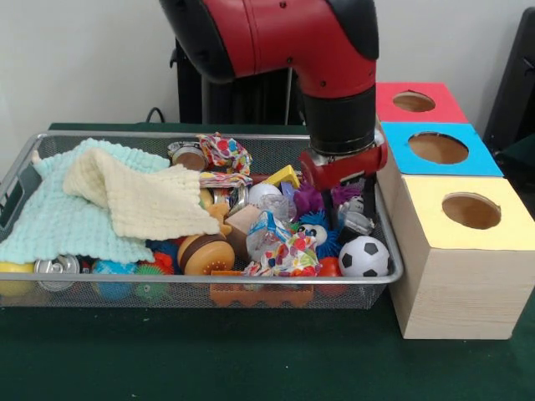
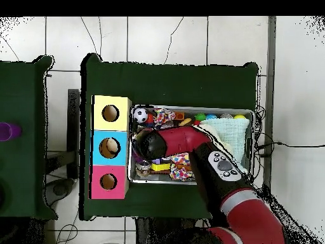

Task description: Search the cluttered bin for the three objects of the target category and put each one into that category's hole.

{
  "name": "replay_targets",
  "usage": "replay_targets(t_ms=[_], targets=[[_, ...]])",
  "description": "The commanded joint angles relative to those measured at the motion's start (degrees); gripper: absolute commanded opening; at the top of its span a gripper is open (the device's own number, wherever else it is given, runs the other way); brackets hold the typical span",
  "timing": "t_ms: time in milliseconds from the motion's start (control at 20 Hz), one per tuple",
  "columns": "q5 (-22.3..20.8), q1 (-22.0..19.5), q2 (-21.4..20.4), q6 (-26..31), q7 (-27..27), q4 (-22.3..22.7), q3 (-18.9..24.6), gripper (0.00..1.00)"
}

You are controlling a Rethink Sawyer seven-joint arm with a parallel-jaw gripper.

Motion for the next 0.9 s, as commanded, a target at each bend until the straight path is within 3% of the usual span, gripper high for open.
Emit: replay_targets(t_ms=[50,300,700,900], targets=[[0.78,-4.07,8.25,-4.89,6.63,-3.47,-1.39,1.00],[1.00,-6.08,9.04,-6.27,4.77,-1.59,-0.44,1.00],[3.10,-4.32,4.08,-4.19,6.07,1.90,-1.49,1.00],[3.35,-3.72,3.50,-4.48,6.58,2.50,-1.77,1.00]])
